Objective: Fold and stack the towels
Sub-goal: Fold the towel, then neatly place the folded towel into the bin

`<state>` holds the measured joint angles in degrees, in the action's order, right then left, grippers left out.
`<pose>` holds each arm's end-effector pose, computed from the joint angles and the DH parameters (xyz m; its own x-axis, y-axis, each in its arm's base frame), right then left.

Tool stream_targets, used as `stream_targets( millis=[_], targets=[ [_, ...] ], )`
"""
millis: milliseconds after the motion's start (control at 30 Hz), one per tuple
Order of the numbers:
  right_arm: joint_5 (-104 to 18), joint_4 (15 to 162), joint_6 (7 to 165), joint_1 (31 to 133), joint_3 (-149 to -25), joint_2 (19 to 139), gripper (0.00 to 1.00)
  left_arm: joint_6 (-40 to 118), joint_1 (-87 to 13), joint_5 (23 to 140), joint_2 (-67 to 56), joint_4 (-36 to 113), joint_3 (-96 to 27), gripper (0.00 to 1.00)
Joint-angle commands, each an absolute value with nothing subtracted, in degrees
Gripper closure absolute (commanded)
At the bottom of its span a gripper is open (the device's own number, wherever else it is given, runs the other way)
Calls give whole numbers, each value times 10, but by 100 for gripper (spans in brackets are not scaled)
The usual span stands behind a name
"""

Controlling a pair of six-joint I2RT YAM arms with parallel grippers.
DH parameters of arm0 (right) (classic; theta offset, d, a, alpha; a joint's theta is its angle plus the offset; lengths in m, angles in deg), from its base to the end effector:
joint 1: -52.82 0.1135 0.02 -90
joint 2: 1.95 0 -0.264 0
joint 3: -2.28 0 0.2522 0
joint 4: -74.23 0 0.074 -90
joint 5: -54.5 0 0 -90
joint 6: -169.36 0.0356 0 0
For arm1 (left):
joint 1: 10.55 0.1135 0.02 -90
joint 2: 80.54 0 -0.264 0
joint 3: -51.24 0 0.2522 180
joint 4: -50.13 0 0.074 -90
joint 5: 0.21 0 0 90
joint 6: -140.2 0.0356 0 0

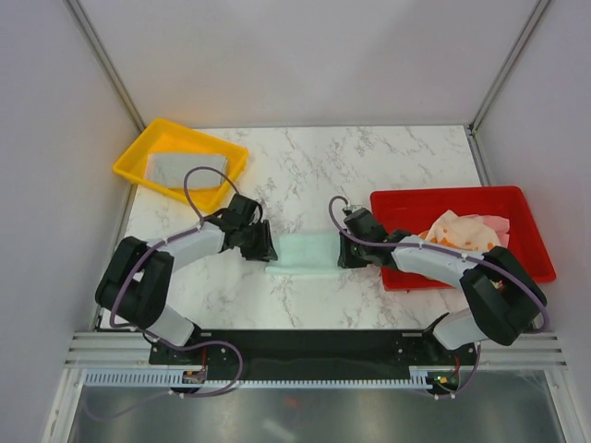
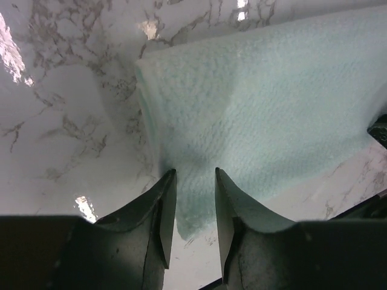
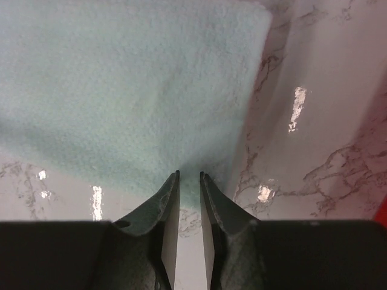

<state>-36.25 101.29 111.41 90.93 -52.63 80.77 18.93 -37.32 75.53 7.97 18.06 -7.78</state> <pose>0.2143 0.1687 0.1681 -0.8761 -0.0128 -0.4820 -0.1866 0.9308 0.3144 0.2499 -0.1359 0.1579 -0.9520 -0.0832 -0.2946 0.0551 0.9000 -0.4323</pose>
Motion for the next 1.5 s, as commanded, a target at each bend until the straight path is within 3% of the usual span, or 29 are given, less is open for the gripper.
stream_targets(
  millis=[0, 133, 233, 500, 767, 1000, 1167, 1200, 1233, 1467],
  targets=[
    [-315, 1022, 1100, 918, -541, 828, 73, 204, -371, 747, 43, 181, -111, 61],
    [-332, 1036, 1101, 919, -574, 809, 72, 244, -370, 779, 21, 98, -194, 47],
    [-349, 1046, 1106, 919, -592, 767, 68, 230, -366, 791, 15, 108, -155, 40],
    [-354, 1079, 1083, 919, -632, 670, 54, 207, -365, 783, 65, 182, -95, 38],
    [-354, 1083, 1070, 920, -613, 646, 52, 174, -365, 802, 95, 218, -59, 38],
    [-354, 1081, 1069, 919, -618, 645, 51, 177, -367, 756, 120, 228, -64, 51],
    [-354, 1082, 1068, 919, -618, 635, 51, 177, -377, 784, 119, 184, -73, 74],
    [-354, 1081, 1069, 919, -617, 634, 51, 179, -377, 785, 120, 175, -79, 83],
    [-354, 1082, 1068, 919, -618, 633, 51, 184, -377, 786, 122, 166, -96, 98],
    [-354, 1090, 1060, 919, -614, 600, 51, 296, -373, 869, 134, 10, -264, 98]
  ],
)
